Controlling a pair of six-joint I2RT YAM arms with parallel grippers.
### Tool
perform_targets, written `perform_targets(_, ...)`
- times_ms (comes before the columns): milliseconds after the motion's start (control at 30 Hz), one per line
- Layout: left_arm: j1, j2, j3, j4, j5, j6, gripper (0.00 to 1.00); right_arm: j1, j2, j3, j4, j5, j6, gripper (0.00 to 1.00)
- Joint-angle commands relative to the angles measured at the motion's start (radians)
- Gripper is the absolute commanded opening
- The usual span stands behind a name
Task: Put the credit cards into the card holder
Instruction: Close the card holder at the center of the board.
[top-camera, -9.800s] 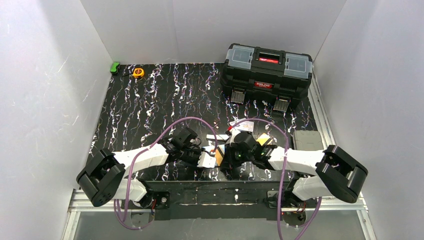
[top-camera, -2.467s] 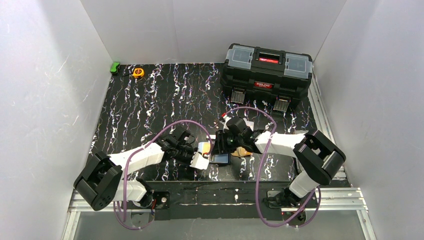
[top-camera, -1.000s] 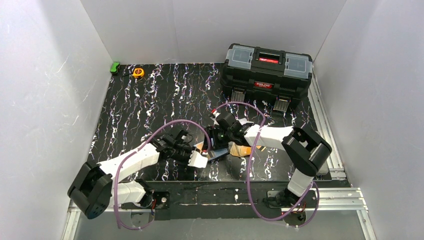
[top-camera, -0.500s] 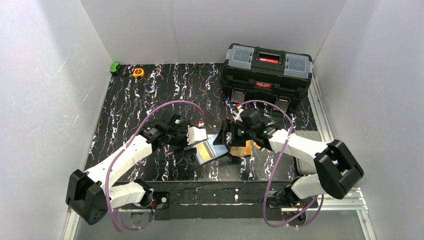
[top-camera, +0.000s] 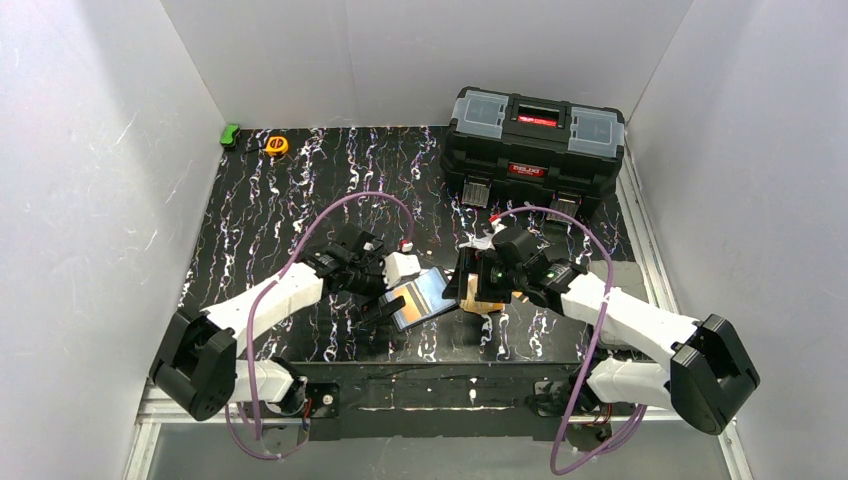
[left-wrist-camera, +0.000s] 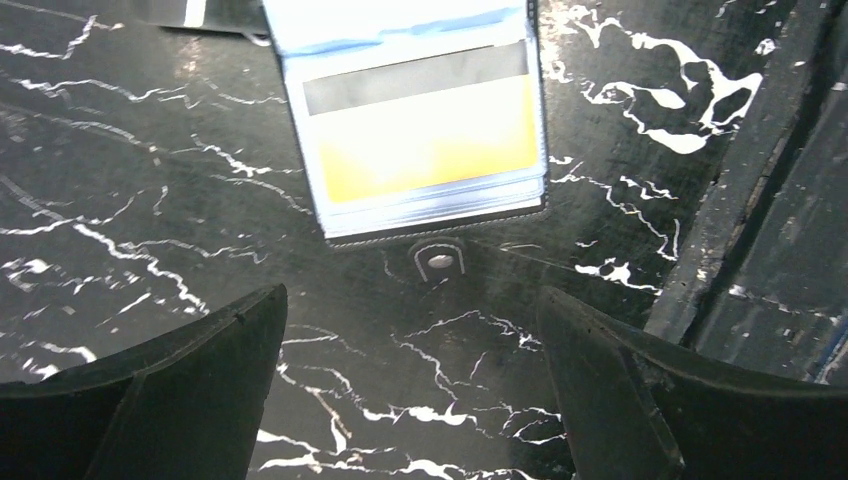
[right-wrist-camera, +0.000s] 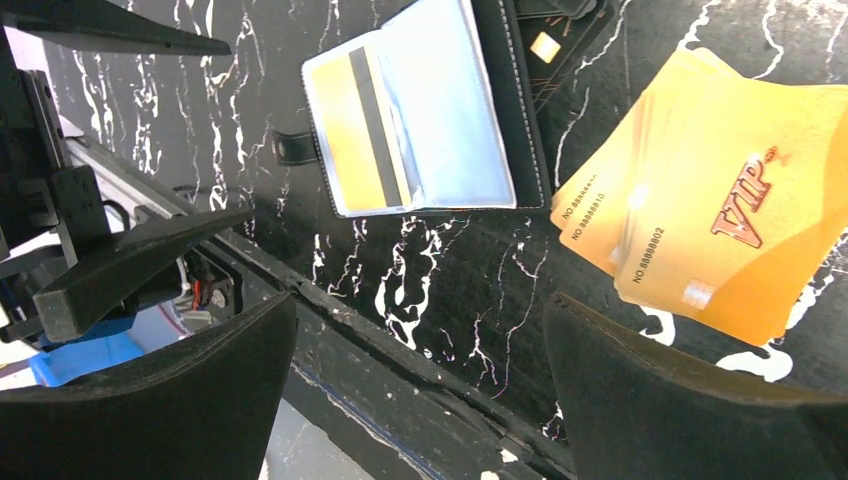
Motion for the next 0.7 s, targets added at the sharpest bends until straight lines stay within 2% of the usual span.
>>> perform_targets(0,0.004,0.025,0.011,0.012,0.124,0.002,0.93,0.002,0.015,0.024,-0.027,0.045,-0.011,0.98)
perform_targets(100,0.004,0.068,0.026,0.001,0.140,0.020,0.86,0.000,0.059,0.053,-0.016,0.055,-0.032,0.96)
perform_targets(233,0.004,0.094,0.031,-0.016,0.147,0.042,0.69,-0.001,0.147,0.131,-0.005,0.056,-0.088,0.94)
perform_targets(300,0.004,0.089,0.022,-0.014,0.151,0.048,0.64,-0.008,0.207,0.167,0.006,0.049,-0.118,0.93)
perform_targets(667,0.004,0.067,0.005,-0.024,0.143,0.084,0.62,-0.055,0.387,0.199,0.118,-0.049,-0.198,0.86)
